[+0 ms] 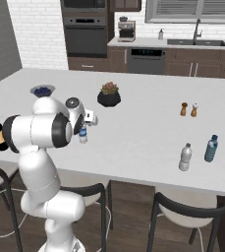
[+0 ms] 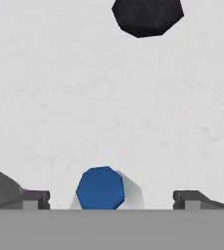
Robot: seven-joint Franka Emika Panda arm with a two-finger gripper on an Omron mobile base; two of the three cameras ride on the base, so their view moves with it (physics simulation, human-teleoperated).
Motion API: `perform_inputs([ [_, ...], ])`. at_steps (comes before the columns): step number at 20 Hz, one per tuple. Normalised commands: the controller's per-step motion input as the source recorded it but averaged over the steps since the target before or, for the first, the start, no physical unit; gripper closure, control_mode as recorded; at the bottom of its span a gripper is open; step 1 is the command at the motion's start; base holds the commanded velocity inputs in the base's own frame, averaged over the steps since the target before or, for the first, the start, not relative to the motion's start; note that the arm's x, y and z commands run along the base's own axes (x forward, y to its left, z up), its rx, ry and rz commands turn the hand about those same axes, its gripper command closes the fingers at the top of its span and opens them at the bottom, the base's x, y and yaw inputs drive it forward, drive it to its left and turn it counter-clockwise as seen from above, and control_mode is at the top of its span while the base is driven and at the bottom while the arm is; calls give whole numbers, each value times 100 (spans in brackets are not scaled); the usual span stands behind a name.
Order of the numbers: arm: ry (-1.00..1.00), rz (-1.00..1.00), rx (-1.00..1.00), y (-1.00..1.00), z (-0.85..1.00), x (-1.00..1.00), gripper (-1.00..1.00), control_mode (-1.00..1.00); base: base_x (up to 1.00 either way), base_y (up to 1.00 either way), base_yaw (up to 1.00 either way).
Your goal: Move the plastic bottles in the middle to the plastics group, and the glass bottles in the middle to the glass group.
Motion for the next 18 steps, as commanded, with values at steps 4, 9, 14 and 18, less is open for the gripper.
perform_inputs([
  [4, 0, 0, 0, 0, -8, 15, -100, -100, 0, 0, 0],
  [9, 1, 0, 0, 0, -3, 16, 100, -100, 0, 0, 0],
  [14, 1, 0, 0, 0, -3, 4, 100, -100, 0, 0, 0],
  [18, 0, 0, 0, 0, 0, 0, 100, -100, 0, 0, 0],
])
